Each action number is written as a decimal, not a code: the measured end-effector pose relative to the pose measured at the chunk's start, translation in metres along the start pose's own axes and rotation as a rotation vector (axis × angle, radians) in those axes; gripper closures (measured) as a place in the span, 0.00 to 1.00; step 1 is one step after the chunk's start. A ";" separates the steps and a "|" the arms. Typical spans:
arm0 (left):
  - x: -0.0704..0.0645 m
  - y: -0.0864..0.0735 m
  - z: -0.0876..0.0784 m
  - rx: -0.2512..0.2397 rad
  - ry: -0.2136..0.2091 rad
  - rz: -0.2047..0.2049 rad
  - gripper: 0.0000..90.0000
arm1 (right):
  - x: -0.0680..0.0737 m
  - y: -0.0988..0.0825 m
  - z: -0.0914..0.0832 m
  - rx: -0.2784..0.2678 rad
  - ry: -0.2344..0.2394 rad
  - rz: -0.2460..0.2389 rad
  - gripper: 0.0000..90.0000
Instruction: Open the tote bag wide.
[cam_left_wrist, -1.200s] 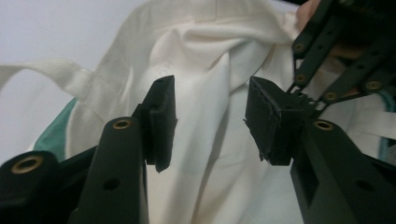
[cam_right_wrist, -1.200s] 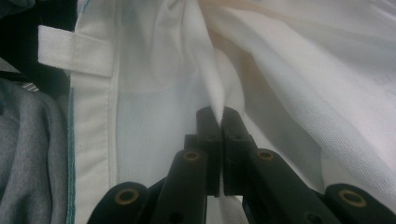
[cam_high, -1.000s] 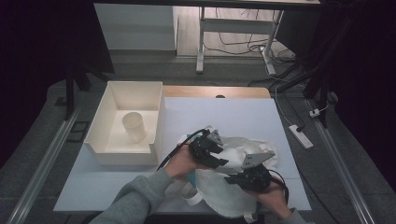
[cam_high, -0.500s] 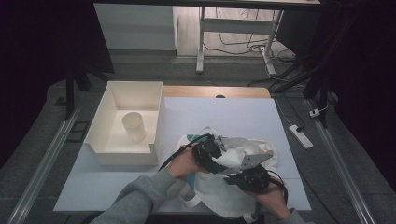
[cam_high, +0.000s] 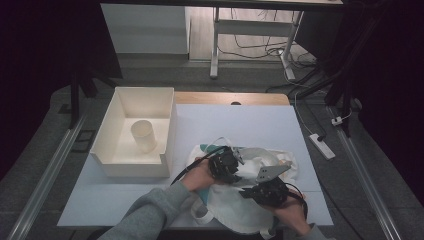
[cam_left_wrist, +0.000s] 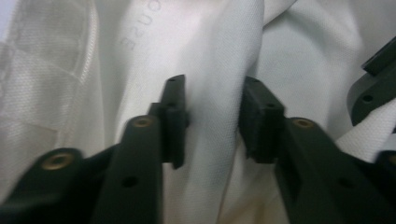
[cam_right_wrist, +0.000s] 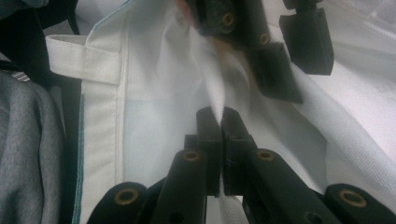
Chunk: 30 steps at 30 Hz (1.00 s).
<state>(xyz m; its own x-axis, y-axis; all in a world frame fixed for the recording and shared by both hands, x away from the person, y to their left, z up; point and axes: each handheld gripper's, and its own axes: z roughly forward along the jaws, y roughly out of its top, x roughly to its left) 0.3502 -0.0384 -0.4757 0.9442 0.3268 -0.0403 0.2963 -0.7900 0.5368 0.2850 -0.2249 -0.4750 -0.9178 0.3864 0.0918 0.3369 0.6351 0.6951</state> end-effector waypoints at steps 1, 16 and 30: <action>0.001 0.000 -0.001 -0.009 -0.004 -0.001 0.80 | 0.000 0.000 0.000 0.000 -0.002 -0.003 0.98; 0.019 -0.007 -0.036 -0.140 0.088 -0.055 0.97 | 0.021 0.014 0.001 -0.014 -0.021 -0.096 0.99; 0.041 -0.014 -0.055 -0.233 0.160 -0.152 0.97 | 0.041 0.021 0.002 0.035 0.054 -0.198 0.99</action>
<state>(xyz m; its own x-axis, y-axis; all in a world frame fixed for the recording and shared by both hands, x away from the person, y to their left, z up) 0.3774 0.0145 -0.4390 0.8516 0.5241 -0.0115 0.3741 -0.5920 0.7138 0.2545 -0.1941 -0.4579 -0.9763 0.2161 -0.0056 0.1551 0.7182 0.6783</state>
